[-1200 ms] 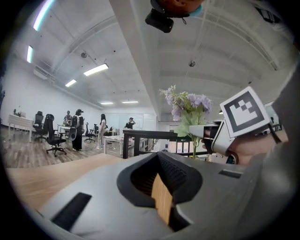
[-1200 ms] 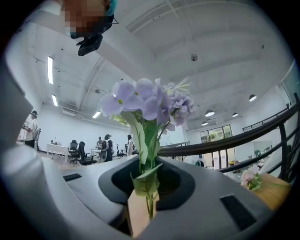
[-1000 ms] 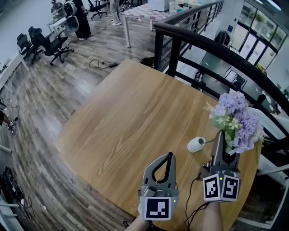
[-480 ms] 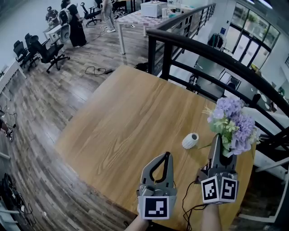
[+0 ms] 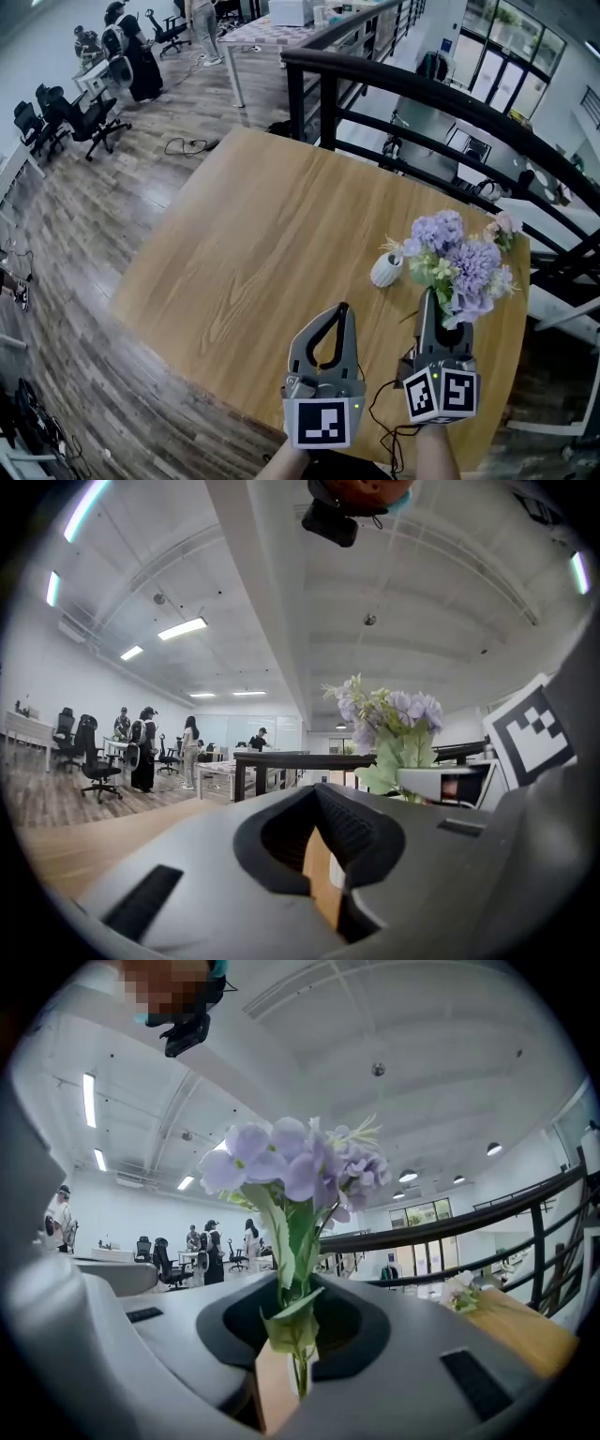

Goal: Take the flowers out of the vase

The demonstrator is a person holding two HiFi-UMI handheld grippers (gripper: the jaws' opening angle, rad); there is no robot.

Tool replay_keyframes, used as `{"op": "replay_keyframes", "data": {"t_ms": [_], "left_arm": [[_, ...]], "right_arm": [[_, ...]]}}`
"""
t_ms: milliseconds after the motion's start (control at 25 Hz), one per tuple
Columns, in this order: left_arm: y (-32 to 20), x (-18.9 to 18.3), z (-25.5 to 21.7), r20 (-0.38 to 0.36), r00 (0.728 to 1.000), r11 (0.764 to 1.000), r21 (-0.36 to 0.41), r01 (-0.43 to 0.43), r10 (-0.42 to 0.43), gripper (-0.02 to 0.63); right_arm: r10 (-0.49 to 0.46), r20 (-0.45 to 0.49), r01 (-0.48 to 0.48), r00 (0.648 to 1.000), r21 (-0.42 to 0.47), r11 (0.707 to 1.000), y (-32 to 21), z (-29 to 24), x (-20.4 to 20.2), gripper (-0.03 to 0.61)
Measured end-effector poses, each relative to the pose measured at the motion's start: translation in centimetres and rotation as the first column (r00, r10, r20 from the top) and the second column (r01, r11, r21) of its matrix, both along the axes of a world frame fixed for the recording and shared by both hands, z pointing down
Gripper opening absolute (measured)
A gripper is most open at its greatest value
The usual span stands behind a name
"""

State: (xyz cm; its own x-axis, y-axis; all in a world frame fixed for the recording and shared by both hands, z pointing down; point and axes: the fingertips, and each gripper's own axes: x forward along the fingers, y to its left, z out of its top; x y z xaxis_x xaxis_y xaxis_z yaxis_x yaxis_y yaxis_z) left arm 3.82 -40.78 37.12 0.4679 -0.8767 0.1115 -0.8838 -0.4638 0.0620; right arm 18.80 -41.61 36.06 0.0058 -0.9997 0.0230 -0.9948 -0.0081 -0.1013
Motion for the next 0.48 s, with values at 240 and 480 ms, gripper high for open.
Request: {"op": "replay_keyframes", "data": {"t_ms": [240,480], "left_arm": [[0.2,1.0,-0.1,0.031,0.999,1.0,0.0,-0.029,0.029,0.037],[0.8,1.4,0.5,0.034,0.999,0.999,-0.013,-0.038,0.038,0.037]], "right_arm": [[0.014,0.016,-0.013,1.0,-0.056,0.998,1.3,2.0,0.3,0.103],[0.028,0.04,-0.025,0.999,-0.081,0.996,2.6,3.9,0.3,0.103]]}}
